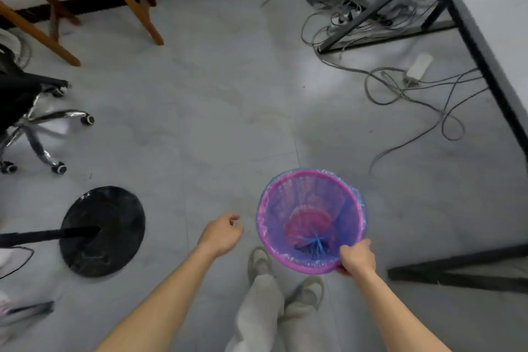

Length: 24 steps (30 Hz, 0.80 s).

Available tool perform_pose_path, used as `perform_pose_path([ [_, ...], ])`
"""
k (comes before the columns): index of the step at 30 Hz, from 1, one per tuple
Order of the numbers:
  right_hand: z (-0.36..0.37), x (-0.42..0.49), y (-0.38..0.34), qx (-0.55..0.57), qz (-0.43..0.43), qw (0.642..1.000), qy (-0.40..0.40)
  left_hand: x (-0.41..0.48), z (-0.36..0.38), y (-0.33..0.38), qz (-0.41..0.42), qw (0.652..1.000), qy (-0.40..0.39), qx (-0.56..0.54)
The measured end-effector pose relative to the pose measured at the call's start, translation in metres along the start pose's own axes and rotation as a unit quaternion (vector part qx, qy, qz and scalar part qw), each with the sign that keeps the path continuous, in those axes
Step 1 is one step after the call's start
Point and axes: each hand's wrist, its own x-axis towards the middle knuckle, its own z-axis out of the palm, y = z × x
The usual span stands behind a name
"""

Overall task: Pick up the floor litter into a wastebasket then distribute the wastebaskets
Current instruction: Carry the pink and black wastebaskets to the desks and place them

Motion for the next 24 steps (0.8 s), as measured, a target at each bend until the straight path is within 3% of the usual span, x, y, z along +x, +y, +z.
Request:
perform_pose_path([
  [4, 0.064, 0.109, 0.036, 0.02, 0.017, 1.0, -0.003, 0.091, 0.061, -0.016, 0.021, 0.994, -0.026, 0.103],
  [11, 0.109, 0.201, 0.095, 0.017, 0.044, 0.999, 0.027, 0.165, 0.172, -0.03, 0.103, 0.95, -0.043, 0.292],
  [17, 0.104, 0.2, 0.092, -0.027, 0.038, 0.999, 0.022, 0.179, 0.215, -0.026, 0.122, 0.921, -0.097, 0.357],
  [24, 0.045, 0.15, 0.069, -0.109, -0.002, 0.994, -0.003, 0.143, 0.169, 0.013, 0.088, 0.924, -0.12, 0.351],
])
